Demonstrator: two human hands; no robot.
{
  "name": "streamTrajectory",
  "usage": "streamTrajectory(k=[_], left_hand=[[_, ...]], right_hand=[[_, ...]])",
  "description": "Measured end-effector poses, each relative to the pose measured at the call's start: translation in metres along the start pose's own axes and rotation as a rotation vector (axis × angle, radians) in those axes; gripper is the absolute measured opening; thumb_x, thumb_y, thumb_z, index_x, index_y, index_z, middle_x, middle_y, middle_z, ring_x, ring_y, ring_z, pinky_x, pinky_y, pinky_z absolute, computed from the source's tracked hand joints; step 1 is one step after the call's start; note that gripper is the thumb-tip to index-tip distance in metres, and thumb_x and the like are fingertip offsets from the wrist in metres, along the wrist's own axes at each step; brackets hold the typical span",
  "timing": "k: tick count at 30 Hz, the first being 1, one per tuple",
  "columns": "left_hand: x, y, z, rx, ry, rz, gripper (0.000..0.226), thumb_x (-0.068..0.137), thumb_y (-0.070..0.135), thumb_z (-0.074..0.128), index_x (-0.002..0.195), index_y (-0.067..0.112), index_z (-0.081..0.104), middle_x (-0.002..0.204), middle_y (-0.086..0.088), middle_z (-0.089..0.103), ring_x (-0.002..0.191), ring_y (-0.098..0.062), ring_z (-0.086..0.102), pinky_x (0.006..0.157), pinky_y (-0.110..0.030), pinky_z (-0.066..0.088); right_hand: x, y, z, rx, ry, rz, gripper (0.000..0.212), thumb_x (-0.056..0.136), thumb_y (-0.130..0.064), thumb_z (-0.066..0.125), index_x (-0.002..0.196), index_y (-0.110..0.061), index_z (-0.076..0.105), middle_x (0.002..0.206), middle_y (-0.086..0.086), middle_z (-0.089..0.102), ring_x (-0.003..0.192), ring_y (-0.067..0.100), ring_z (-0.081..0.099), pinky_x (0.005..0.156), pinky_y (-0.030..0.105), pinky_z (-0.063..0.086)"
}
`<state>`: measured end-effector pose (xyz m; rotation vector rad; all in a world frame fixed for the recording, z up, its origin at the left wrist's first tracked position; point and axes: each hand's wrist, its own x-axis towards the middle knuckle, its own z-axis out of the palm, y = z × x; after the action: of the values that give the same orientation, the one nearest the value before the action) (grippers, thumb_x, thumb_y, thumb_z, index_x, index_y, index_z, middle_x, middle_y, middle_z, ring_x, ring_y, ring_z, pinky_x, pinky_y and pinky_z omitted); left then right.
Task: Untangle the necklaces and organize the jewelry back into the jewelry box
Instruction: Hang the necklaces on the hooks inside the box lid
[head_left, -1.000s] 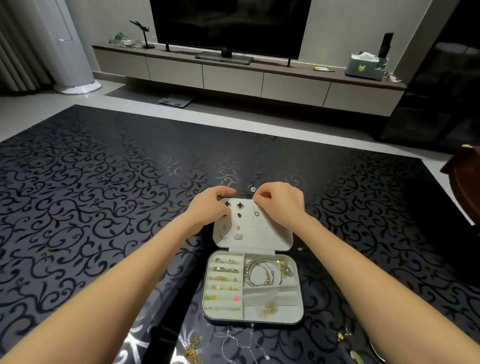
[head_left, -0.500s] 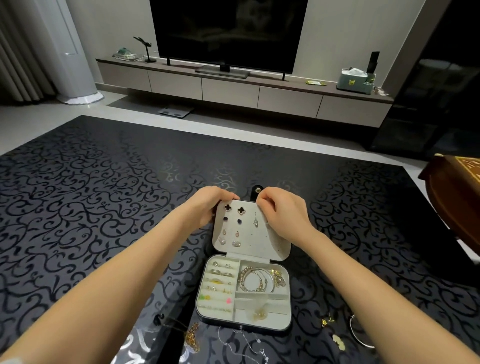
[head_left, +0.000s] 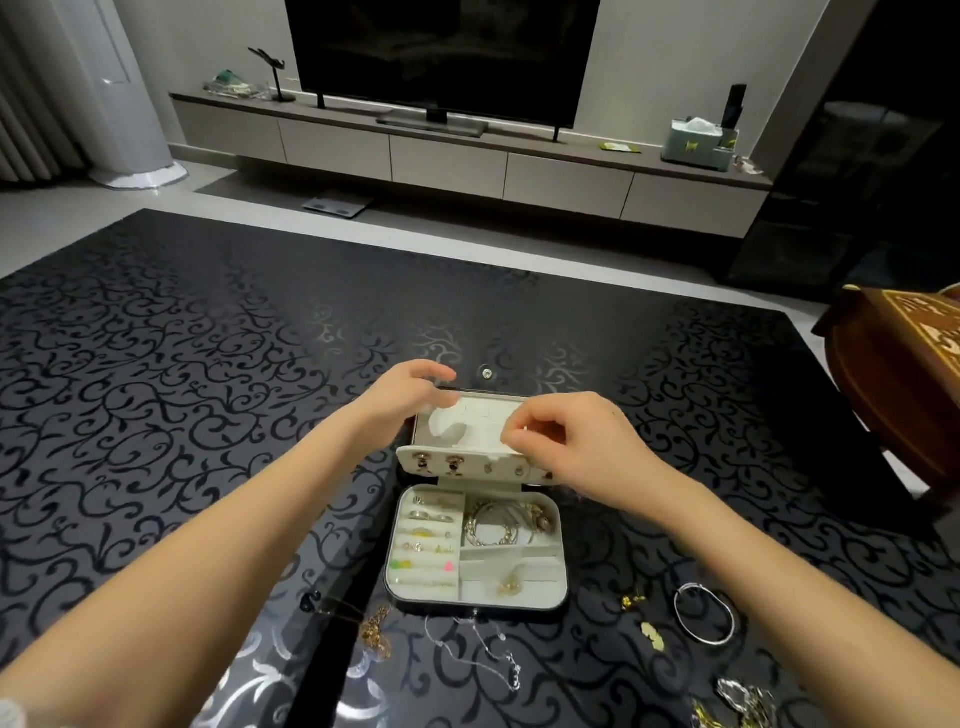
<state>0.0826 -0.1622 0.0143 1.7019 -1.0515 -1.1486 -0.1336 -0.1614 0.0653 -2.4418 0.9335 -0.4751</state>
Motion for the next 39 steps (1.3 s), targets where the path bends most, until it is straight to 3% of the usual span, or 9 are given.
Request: streamTrajectory(k=[6, 11, 14, 18, 21, 24, 29, 36, 39], left_hand=[[-0.006, -0.018, 0.013, 0.027, 0.032, -0.002, 0.034, 0.083, -0.002, 0.06, 0.114, 0.013, 0.059, 0.127, -0.009, 0.05, 0.12, -0.021, 0.045, 0.086, -0.026, 0.033], [-0.009, -0.03, 0.021, 0.198, 0.06, -0.007, 0.03, 0.083, -0.003, 0.058, 0.11, 0.011, 0.061, 0.129, -0.01, 0.055, 0.109, -0.021, 0.052, 0.079, -0.026, 0.039], [-0.013, -0.035, 0.027, 0.494, 0.094, 0.077, 0.029, 0.082, 0.008, 0.06, 0.111, 0.015, 0.061, 0.13, -0.008, 0.052, 0.104, -0.02, 0.052, 0.08, -0.026, 0.038], [-0.014, -0.033, 0.039, 1.088, 0.161, 0.281, 0.032, 0.087, 0.041, 0.055, 0.116, 0.028, 0.061, 0.13, -0.005, 0.046, 0.121, -0.027, 0.04, 0.098, -0.037, 0.032], [-0.013, -0.025, 0.049, 1.249, 0.046, 0.358, 0.035, 0.089, 0.046, 0.047, 0.12, 0.032, 0.058, 0.124, -0.004, 0.052, 0.116, -0.028, 0.044, 0.095, -0.038, 0.031], [-0.011, -0.016, 0.061, 1.222, -0.149, 0.304, 0.037, 0.092, 0.043, 0.042, 0.126, 0.033, 0.053, 0.126, -0.001, 0.055, 0.117, -0.026, 0.048, 0.097, -0.038, 0.035], [-0.006, -0.002, 0.077, 1.138, -0.336, 0.188, 0.035, 0.091, 0.045, 0.045, 0.117, 0.026, 0.057, 0.123, 0.004, 0.06, 0.114, -0.023, 0.052, 0.095, -0.036, 0.035], [-0.006, -0.005, 0.09, 1.169, -0.176, 0.201, 0.031, 0.08, 0.042, 0.061, 0.102, 0.019, 0.061, 0.111, -0.003, 0.06, 0.105, -0.027, 0.052, 0.082, -0.036, 0.029], [-0.013, -0.009, 0.098, 1.198, -0.092, 0.264, 0.036, 0.08, 0.038, 0.062, 0.111, 0.019, 0.059, 0.115, -0.005, 0.053, 0.11, -0.028, 0.048, 0.089, -0.038, 0.029]], right_hand=[[-0.017, 0.013, -0.023, 0.31, 0.12, 0.176, 0.013, 0.09, -0.014, 0.06, 0.09, -0.014, 0.073, 0.071, -0.012, 0.065, 0.054, -0.005, 0.05, 0.055, 0.009, 0.037], [-0.017, 0.006, -0.042, 0.383, 0.286, 0.217, 0.013, 0.09, -0.014, 0.059, 0.086, -0.016, 0.072, 0.05, -0.019, 0.055, 0.049, -0.004, 0.044, 0.05, 0.007, 0.034], [-0.013, -0.006, -0.055, 0.431, 0.318, 0.19, 0.013, 0.09, -0.012, 0.058, 0.087, -0.013, 0.071, 0.053, -0.012, 0.052, 0.048, -0.001, 0.042, 0.049, 0.011, 0.035], [-0.001, -0.017, -0.068, 0.444, 0.348, 0.168, 0.014, 0.091, -0.01, 0.056, 0.09, -0.009, 0.07, 0.059, -0.002, 0.053, 0.047, 0.001, 0.044, 0.048, 0.012, 0.037], [0.015, -0.017, -0.069, 0.463, 0.376, 0.191, 0.014, 0.091, -0.011, 0.056, 0.089, -0.009, 0.07, 0.065, 0.001, 0.057, 0.054, 0.005, 0.05, 0.051, 0.014, 0.043], [0.029, -0.013, -0.063, 0.513, 0.376, 0.225, 0.013, 0.091, -0.01, 0.057, 0.089, -0.009, 0.069, 0.067, 0.001, 0.057, 0.054, 0.004, 0.052, 0.053, 0.015, 0.046], [0.043, -0.01, -0.057, 0.551, 0.359, 0.239, 0.015, 0.092, -0.011, 0.055, 0.094, -0.004, 0.068, 0.067, 0.003, 0.056, 0.057, 0.009, 0.051, 0.053, 0.015, 0.047], [0.048, -0.011, -0.06, 0.583, 0.34, 0.184, 0.014, 0.093, -0.013, 0.054, 0.094, -0.011, 0.068, 0.069, 0.003, 0.058, 0.061, 0.01, 0.053, 0.058, 0.016, 0.049], [0.048, -0.009, -0.062, 0.584, 0.34, 0.177, 0.014, 0.093, -0.012, 0.054, 0.093, -0.012, 0.068, 0.068, 0.002, 0.058, 0.06, 0.009, 0.053, 0.058, 0.017, 0.049]])
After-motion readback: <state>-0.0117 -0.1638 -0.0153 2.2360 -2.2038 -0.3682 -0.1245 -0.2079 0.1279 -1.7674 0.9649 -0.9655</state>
